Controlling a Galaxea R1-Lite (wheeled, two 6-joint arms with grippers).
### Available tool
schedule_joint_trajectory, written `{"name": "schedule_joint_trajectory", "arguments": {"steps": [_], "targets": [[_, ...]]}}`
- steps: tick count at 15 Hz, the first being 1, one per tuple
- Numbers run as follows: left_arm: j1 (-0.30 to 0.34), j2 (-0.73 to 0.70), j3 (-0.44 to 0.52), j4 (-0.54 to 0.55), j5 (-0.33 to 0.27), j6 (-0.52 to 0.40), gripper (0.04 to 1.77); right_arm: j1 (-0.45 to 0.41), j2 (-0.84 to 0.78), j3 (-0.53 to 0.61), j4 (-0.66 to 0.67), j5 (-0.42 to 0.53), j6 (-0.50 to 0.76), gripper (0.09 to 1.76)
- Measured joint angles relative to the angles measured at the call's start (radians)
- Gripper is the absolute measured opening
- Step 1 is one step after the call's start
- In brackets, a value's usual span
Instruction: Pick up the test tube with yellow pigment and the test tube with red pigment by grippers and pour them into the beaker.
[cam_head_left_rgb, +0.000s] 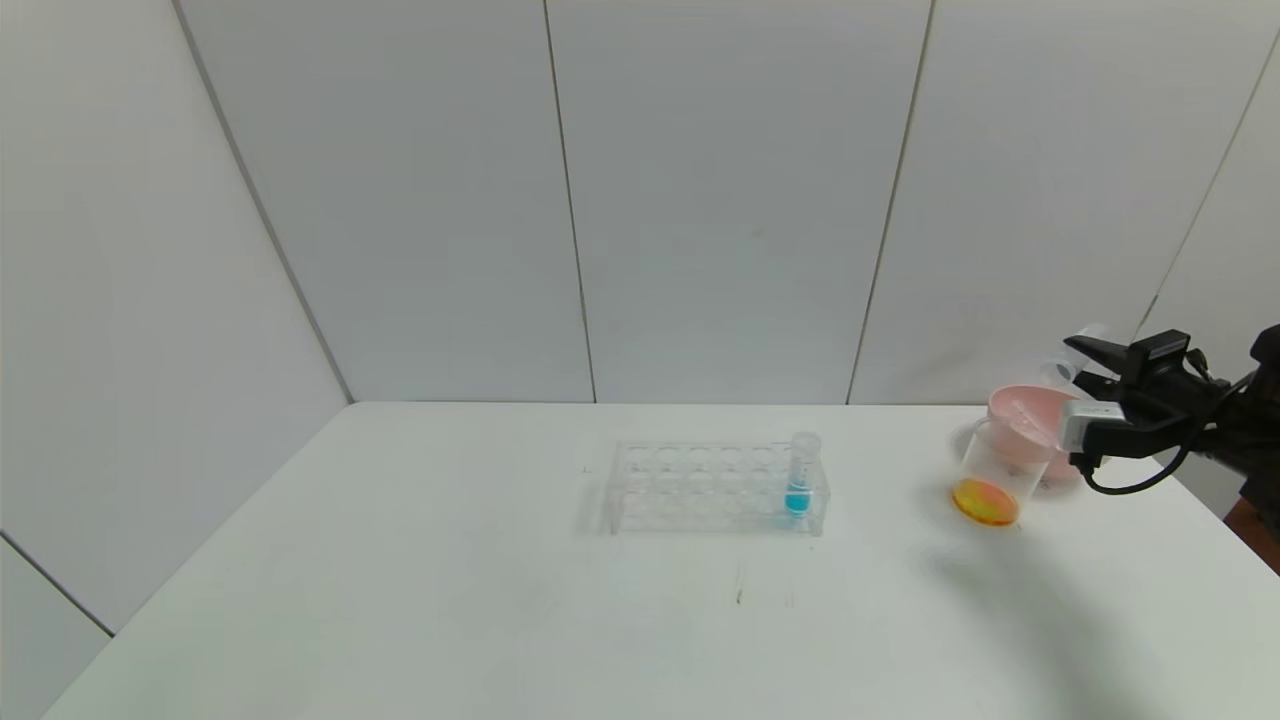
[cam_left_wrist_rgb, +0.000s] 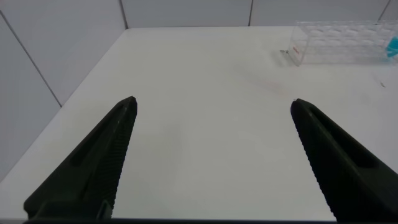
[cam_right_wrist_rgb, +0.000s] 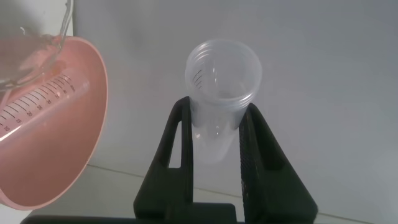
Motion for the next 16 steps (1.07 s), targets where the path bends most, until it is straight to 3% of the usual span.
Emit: {"name": "schedule_joint_trajectory", "arguments": {"steps": [4, 7, 11, 16], "targets": [[0.000, 0.000, 0.000, 0.000, 0.000, 0.000, 1.76, -0.001, 0.000, -0.006, 0.001, -0.028, -0.001, 0.49], [0.000, 0.000, 0.000, 0.000, 0.000, 0.000, 1.76, 0.010, -0.003, -0.077, 0.064, -0.089, 0.178, 0.49], [0.000, 0.000, 0.000, 0.000, 0.000, 0.000, 1.76, 0.025, -0.008, -0.287, 0.426, -0.210, 0.713, 0.49], [0.000, 0.000, 0.000, 0.000, 0.000, 0.000, 1.76, 0.013, -0.007, -0.387, 0.648, -0.228, 1.469, 0.49]]}}
